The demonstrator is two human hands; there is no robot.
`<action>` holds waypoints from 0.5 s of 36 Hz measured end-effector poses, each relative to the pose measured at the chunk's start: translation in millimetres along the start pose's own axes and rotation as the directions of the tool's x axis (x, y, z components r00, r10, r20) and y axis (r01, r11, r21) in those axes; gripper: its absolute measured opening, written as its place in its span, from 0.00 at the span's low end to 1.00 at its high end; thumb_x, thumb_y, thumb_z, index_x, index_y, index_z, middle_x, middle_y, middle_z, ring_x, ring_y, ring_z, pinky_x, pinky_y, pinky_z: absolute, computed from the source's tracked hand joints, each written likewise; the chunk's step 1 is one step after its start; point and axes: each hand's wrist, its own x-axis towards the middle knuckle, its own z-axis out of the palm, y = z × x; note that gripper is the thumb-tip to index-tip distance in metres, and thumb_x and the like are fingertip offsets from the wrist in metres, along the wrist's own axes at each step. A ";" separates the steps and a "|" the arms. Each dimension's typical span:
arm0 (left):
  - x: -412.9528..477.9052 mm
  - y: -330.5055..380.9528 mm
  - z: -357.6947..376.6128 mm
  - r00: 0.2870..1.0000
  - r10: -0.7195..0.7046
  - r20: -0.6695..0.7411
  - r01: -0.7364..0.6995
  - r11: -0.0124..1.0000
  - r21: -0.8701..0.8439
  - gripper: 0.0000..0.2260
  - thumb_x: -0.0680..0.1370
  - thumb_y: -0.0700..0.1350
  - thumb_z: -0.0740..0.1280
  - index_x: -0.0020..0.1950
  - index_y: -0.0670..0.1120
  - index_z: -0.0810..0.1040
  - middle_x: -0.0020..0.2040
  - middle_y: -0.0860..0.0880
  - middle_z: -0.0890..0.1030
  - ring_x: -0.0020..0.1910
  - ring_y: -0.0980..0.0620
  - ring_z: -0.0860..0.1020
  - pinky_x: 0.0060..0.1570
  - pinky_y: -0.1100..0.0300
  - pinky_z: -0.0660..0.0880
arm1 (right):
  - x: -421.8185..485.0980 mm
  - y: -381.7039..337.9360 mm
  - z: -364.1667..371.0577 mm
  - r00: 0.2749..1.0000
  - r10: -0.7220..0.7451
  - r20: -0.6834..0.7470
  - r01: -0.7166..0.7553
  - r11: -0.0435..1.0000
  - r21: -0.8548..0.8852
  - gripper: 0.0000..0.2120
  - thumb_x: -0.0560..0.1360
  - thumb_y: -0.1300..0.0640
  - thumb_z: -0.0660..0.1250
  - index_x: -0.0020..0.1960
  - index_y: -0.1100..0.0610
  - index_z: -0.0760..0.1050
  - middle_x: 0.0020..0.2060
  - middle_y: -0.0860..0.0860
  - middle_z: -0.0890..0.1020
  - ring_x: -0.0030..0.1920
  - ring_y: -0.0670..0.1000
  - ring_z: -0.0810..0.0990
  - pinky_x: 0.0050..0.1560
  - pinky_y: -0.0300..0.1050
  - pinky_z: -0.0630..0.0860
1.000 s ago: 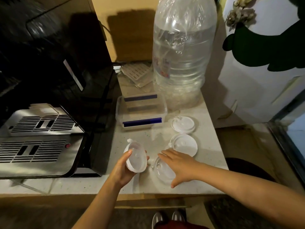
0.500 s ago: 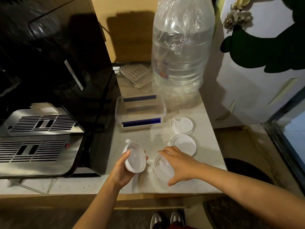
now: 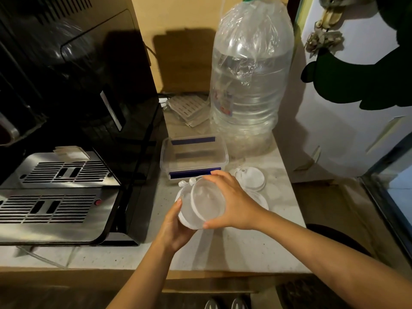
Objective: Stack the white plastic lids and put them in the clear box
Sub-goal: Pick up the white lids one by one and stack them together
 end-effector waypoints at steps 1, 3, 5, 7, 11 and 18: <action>0.2 0.5 2.2 1.000 0.009 0.016 -0.009 1.000 -0.004 0.37 0.45 0.58 0.80 0.51 0.47 0.77 0.42 0.46 0.84 0.40 0.50 0.82 0.36 0.56 0.80 | 0.6 -2.4 1.6 1.000 -0.002 0.001 0.002 1.000 0.009 0.47 0.61 0.50 0.78 0.72 0.48 0.55 0.72 0.47 0.54 0.73 0.47 0.52 0.71 0.44 0.58; 1.6 0.8 4.5 0.999 0.019 0.032 -0.018 1.000 -0.011 0.36 0.46 0.58 0.80 0.50 0.47 0.78 0.41 0.46 0.85 0.40 0.50 0.83 0.37 0.56 0.81 | 1.5 -6.4 4.2 1.000 -0.003 0.002 0.003 1.000 0.022 0.46 0.61 0.50 0.78 0.72 0.47 0.55 0.72 0.46 0.54 0.72 0.47 0.52 0.70 0.44 0.59; 2.9 0.5 6.0 0.999 0.021 0.037 -0.020 0.999 -0.032 0.34 0.45 0.58 0.81 0.48 0.48 0.80 0.40 0.46 0.85 0.39 0.50 0.83 0.36 0.55 0.81 | 2.3 -9.9 5.5 1.000 -0.010 0.001 0.010 0.999 0.037 0.45 0.62 0.51 0.77 0.72 0.47 0.55 0.72 0.46 0.54 0.72 0.46 0.53 0.69 0.43 0.59; 3.8 0.4 7.6 0.999 0.022 0.041 -0.020 0.999 -0.047 0.32 0.44 0.58 0.81 0.45 0.48 0.82 0.39 0.46 0.84 0.39 0.50 0.83 0.35 0.55 0.81 | 2.9 -12.5 6.3 1.000 -0.015 0.001 0.015 0.998 0.053 0.44 0.62 0.52 0.78 0.71 0.46 0.56 0.72 0.46 0.55 0.72 0.46 0.53 0.69 0.43 0.59; 4.5 1.7 10.4 0.999 0.024 0.049 -0.020 0.997 -0.071 0.29 0.43 0.57 0.81 0.41 0.48 0.84 0.38 0.46 0.84 0.37 0.50 0.83 0.35 0.56 0.81 | 5.1 -12.4 8.8 1.000 -0.017 0.003 0.016 0.998 0.065 0.44 0.61 0.51 0.78 0.70 0.45 0.58 0.71 0.46 0.56 0.72 0.47 0.54 0.71 0.48 0.62; 7.6 2.7 10.4 0.999 0.022 0.049 -0.018 0.997 -0.078 0.29 0.43 0.57 0.81 0.41 0.48 0.84 0.38 0.46 0.84 0.38 0.50 0.82 0.35 0.56 0.81 | 8.4 -10.4 9.2 1.000 -0.026 -0.007 0.027 0.997 0.079 0.44 0.61 0.51 0.78 0.70 0.46 0.59 0.70 0.45 0.60 0.70 0.46 0.57 0.70 0.44 0.61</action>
